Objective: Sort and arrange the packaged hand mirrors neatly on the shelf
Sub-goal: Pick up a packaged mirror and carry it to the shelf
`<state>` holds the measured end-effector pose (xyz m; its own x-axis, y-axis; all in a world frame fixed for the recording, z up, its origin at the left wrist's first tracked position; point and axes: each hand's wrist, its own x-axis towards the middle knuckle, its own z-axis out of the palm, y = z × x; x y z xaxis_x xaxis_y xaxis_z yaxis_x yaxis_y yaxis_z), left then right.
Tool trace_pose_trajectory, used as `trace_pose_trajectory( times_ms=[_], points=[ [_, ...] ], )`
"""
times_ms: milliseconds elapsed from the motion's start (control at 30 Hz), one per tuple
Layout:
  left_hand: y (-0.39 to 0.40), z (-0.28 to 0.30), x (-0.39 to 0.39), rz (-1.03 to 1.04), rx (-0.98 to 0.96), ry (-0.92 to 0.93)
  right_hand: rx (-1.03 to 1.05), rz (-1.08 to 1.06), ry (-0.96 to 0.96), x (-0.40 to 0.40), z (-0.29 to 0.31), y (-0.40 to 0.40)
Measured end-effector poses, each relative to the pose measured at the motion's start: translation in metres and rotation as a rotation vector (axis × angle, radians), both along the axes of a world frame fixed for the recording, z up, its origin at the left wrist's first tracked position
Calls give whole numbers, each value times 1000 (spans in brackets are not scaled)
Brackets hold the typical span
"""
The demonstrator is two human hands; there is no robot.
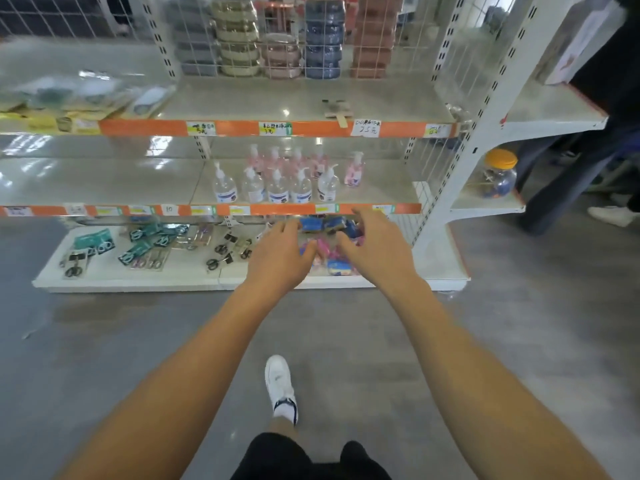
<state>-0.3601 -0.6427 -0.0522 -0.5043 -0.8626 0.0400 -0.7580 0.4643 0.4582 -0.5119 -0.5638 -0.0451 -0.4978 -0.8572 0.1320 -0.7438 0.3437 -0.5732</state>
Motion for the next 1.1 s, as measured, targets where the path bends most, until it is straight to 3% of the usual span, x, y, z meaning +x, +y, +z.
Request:
trace_pose_trajectory(
  times_ms=[300, 433, 767, 933, 1100],
  points=[
    [-161, 14, -78, -194, -37, 161, 61, -38, 198, -66, 12, -165],
    [-219, 23, -92, -243, -96, 201, -37, -71, 191, -86, 23, -219],
    [-313, 8, -129, -189, -8, 216, 25, -163, 81, -133, 3, -312],
    [-344, 0, -150, -149, 27, 182, 88, -206, 129, -167, -1, -354],
    [-376, 0, -176, -44, -26, 138, 137, -178, 103, -208, -6, -426]
  ],
)
